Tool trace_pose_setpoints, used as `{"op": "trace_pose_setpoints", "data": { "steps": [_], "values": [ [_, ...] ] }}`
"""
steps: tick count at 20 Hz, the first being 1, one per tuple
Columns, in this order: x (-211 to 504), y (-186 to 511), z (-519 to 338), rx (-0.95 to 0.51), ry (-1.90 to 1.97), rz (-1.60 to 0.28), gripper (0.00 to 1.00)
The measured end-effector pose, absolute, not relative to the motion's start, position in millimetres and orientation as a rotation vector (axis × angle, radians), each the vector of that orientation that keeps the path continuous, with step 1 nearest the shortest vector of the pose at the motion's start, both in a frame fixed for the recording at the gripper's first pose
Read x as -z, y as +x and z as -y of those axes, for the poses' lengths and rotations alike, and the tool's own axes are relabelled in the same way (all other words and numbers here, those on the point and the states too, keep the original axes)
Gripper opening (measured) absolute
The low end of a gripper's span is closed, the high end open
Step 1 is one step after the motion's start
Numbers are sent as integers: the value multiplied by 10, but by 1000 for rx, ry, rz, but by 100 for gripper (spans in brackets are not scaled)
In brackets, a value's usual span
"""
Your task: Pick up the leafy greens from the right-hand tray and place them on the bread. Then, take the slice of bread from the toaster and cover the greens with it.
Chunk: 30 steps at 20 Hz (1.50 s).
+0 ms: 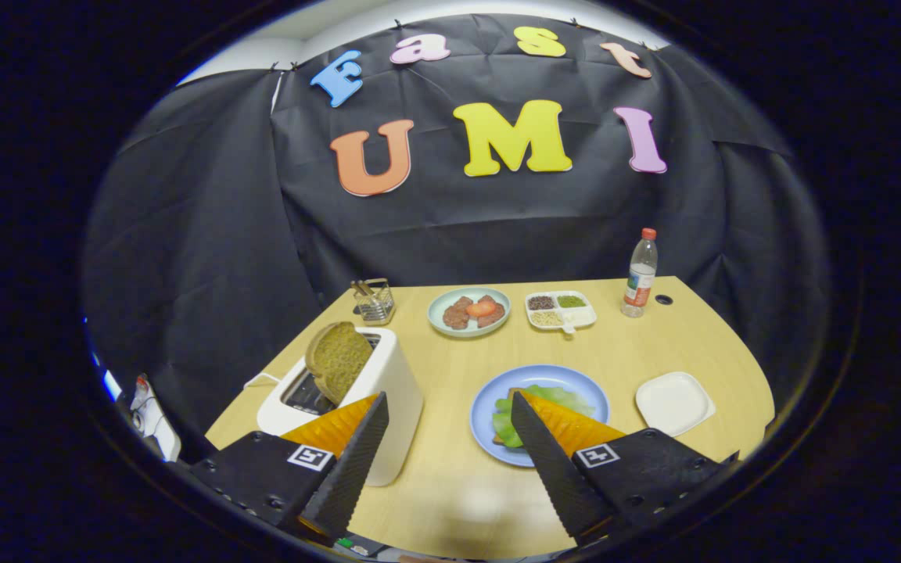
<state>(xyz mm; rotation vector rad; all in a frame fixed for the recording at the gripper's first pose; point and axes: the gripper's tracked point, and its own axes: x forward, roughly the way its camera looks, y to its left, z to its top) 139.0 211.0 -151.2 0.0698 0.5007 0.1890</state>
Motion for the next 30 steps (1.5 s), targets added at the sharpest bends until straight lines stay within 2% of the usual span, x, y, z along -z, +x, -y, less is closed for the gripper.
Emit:
{"op": "trace_pose_setpoints", "data": {
  "steps": [9, 18, 21, 23, 26, 27, 29, 30],
  "values": [
    [1249, 1771, -3040, -206, 43, -462, 96],
    [1712, 2236, -3536, -153, -7, -569, 96],
    [1964, 2338, -3550, -125, -31, -653, 72],
    [2066, 2368, -3542, -119, -24, -685, 72],
    [2036, 2373, -3461, -67, -23, -686, 36],
    [2045, 2373, -3458, -69, -31, -687, 32],
    [2018, 2360, -3429, -55, -51, -686, 12],
    [1984, 2352, -3448, -63, -49, -681, 12]
  ]
}}
